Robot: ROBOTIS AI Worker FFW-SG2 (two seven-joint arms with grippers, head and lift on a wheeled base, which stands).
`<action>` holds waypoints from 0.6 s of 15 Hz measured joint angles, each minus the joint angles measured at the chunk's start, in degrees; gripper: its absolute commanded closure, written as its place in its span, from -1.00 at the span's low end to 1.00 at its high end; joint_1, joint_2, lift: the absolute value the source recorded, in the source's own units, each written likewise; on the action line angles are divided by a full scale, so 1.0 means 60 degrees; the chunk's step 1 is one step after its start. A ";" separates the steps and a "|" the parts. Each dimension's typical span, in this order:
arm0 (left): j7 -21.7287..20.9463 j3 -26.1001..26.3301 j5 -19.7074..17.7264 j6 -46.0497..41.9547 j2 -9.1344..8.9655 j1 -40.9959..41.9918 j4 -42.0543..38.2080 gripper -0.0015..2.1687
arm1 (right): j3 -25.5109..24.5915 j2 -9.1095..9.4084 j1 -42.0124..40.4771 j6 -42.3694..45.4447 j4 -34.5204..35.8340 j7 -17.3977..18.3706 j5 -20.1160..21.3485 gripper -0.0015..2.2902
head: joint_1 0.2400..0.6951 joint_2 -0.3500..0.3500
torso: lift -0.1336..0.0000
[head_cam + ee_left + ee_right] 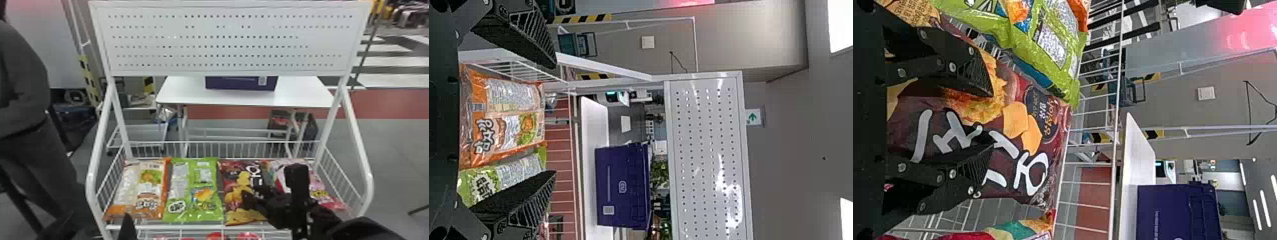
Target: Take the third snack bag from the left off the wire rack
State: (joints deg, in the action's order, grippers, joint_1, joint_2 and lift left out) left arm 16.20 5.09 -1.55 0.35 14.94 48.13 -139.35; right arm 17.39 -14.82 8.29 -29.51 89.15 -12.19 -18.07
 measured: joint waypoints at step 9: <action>0.0009 -0.0010 -0.0005 0.0062 0.0005 -0.0039 -0.0023 -0.87 | -0.0109 -0.0055 -0.0339 -0.0389 0.0909 0.0140 -0.0446 0.94 | 0.14 0.00 | 1.00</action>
State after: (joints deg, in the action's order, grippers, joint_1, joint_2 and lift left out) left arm 16.26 5.03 -1.58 0.72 14.97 47.89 -139.49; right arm 16.73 -15.15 6.26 -31.85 94.60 -11.35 -20.75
